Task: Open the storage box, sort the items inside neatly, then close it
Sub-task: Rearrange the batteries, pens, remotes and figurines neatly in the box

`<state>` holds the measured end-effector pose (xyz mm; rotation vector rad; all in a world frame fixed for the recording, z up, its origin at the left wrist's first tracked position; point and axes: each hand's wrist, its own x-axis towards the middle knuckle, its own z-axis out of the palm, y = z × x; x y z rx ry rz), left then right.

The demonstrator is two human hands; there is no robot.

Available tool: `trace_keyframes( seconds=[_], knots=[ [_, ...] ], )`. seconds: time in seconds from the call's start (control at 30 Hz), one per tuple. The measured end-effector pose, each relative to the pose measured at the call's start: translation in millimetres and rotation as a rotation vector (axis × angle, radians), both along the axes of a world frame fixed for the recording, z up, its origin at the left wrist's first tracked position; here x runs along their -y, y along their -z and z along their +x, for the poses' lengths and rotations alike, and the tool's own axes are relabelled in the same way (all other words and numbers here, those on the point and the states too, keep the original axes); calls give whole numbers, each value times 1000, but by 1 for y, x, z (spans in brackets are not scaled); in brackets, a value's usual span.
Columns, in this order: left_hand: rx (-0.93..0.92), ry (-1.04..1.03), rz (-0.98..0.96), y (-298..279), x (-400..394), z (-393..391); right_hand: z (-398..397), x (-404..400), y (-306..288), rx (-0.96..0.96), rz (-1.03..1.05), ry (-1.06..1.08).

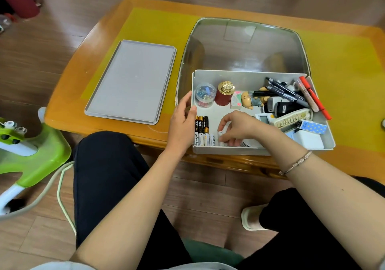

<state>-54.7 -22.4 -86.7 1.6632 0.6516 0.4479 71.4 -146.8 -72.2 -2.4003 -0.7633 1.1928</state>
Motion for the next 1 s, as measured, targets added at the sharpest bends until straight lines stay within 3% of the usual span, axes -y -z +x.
trace_keyframes(
  seconds=[0.13, 0.3, 0.7, 0.9, 1.0],
  knots=[
    [-7, 0, 1, -1, 0, 0, -3, 0, -3, -43, -6, -52],
    [-8, 3, -8, -1, 0, 0, -4, 2, -2, 3, 14, 0],
    [-8, -5, -17, -1, 0, 1, -13, -2, -2, 115, 52, -101],
    [-2, -3, -5, -1, 0, 0, -2, 8, -13, 256, 19, -159],
    [6, 1, -5, 0, 0, 0, 8, 18, -20, 401, -138, -198]
  ],
)
